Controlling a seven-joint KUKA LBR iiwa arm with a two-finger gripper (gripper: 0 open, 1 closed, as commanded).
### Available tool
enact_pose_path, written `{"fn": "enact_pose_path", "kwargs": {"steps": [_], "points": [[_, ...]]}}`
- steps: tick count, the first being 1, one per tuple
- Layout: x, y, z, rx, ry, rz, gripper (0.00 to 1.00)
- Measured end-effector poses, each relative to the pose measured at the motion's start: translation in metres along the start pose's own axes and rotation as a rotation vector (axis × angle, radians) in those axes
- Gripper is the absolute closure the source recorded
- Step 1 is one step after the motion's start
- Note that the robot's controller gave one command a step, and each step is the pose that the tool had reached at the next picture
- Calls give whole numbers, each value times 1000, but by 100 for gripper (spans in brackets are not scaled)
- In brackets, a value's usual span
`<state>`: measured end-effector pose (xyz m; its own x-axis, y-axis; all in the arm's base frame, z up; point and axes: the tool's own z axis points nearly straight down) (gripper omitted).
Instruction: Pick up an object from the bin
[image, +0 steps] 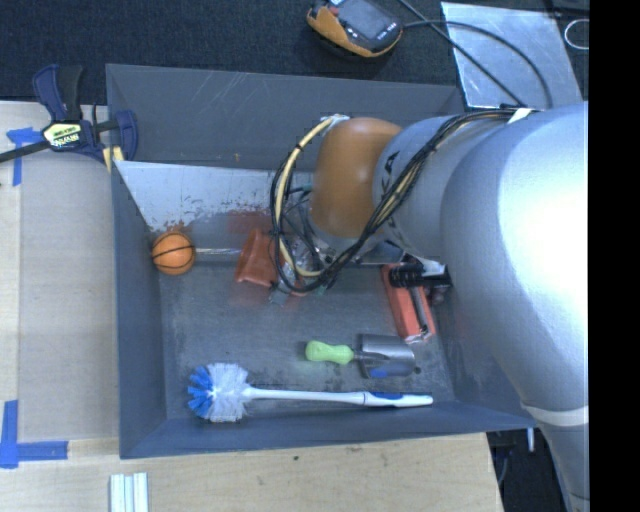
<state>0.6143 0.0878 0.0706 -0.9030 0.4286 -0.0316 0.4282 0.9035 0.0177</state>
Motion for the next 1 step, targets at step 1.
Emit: {"fn": "enact_pose_path", "kwargs": {"steps": [1], "points": [[-1,-2,0,1,-1,1,100]]}}
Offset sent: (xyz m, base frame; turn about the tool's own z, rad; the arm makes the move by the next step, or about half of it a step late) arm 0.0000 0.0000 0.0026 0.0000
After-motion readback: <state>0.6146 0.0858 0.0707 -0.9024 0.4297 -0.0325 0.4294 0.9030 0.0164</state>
